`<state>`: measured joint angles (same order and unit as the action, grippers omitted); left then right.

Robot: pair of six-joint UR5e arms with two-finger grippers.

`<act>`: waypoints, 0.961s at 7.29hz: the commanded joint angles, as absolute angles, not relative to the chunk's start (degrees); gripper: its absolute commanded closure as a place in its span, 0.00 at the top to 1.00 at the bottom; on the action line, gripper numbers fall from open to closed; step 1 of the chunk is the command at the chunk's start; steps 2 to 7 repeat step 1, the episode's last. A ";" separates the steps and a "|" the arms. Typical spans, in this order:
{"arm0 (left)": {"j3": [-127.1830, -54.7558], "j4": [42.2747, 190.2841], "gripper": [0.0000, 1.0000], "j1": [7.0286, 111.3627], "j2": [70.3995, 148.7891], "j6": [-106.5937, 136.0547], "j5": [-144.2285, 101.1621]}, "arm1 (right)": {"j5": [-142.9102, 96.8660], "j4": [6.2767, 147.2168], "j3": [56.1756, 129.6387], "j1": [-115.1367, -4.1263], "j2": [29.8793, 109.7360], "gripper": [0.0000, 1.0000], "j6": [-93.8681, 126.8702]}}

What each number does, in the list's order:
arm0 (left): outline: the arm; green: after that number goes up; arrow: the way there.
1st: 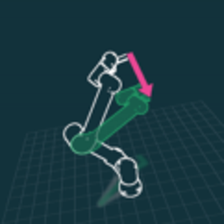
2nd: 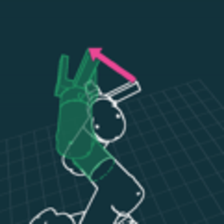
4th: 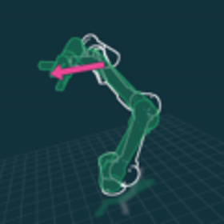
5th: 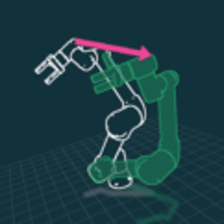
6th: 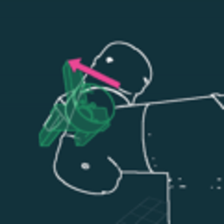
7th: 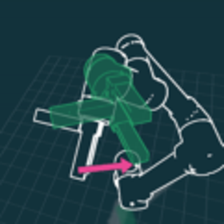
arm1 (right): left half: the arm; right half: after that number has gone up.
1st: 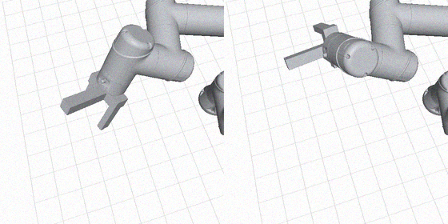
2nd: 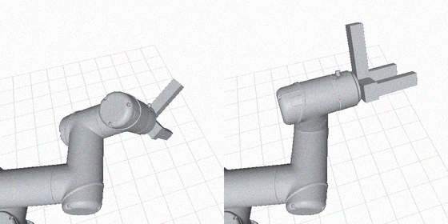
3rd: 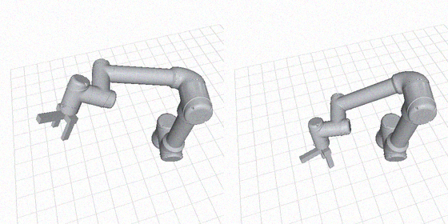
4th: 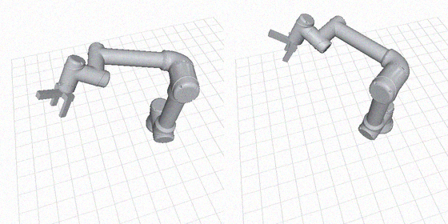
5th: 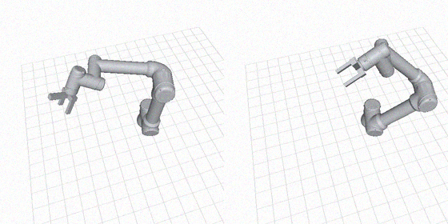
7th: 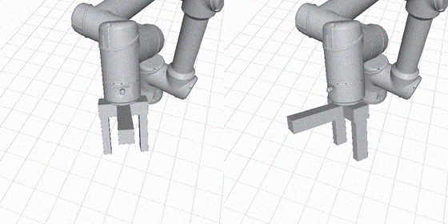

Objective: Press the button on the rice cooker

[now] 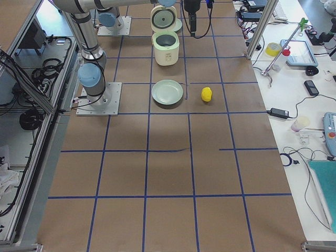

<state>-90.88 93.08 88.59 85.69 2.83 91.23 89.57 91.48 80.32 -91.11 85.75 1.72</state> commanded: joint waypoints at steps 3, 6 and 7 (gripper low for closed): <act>-90.88 93.08 1.00 88.59 85.69 2.81 91.23 | 89.65 91.50 80.33 -91.05 85.78 1.00 2.11; -90.88 93.08 1.00 88.59 85.69 2.81 91.23 | 89.65 91.50 80.33 -91.05 85.78 1.00 2.11; -90.88 93.08 1.00 88.59 85.69 2.81 91.23 | 89.65 91.50 80.33 -91.05 85.78 1.00 2.11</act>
